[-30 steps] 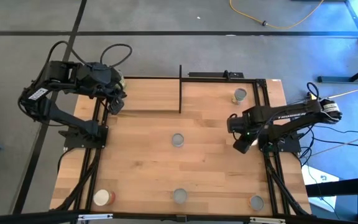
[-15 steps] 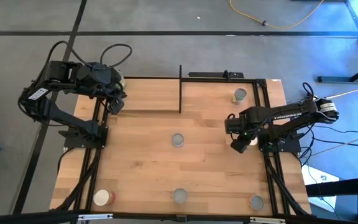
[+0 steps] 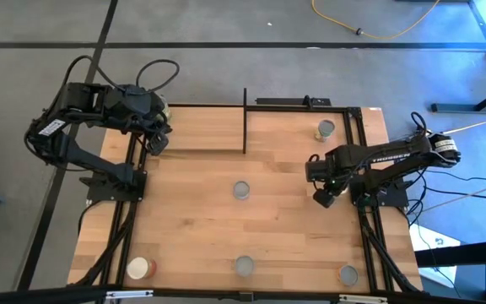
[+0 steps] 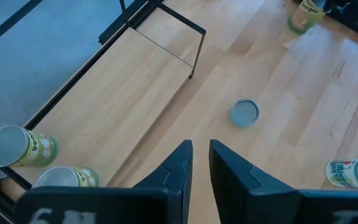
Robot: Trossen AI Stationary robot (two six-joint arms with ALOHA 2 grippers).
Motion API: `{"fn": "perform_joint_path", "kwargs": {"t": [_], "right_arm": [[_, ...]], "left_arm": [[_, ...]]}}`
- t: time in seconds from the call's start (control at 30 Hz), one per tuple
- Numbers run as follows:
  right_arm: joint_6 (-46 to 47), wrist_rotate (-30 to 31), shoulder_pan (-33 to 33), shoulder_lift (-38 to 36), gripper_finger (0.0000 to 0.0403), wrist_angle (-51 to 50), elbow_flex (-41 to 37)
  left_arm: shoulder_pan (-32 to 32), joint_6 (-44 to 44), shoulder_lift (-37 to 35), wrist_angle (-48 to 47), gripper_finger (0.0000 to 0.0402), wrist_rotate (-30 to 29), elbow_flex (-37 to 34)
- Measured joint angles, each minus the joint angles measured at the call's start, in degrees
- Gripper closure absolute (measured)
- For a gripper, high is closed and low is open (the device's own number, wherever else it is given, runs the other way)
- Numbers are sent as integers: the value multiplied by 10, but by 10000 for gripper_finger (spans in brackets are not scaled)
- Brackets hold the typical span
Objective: Pick and place cans onto a shelf
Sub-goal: Put the canned oranges on the shelf
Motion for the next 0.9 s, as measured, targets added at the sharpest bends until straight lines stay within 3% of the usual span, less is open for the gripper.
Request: {"fn": "perform_joint_path", "kwargs": {"t": [0.17, 0.43, 0.63, 0.9], "right_arm": [[-20, 21, 0, 3, 401, -12, 20], [-42, 40, 0, 2, 401, -52, 123], [-73, 80, -4, 37, 402, -106, 243], [-186, 121, -26, 155, 403, -153, 433]], "left_arm": [[0, 1, 0, 0, 355, 0, 0], [0, 4, 0, 0, 355, 0, 0], [0, 4, 0, 0, 355, 0, 0], [0, 4, 0, 0, 355, 0, 0]]}}
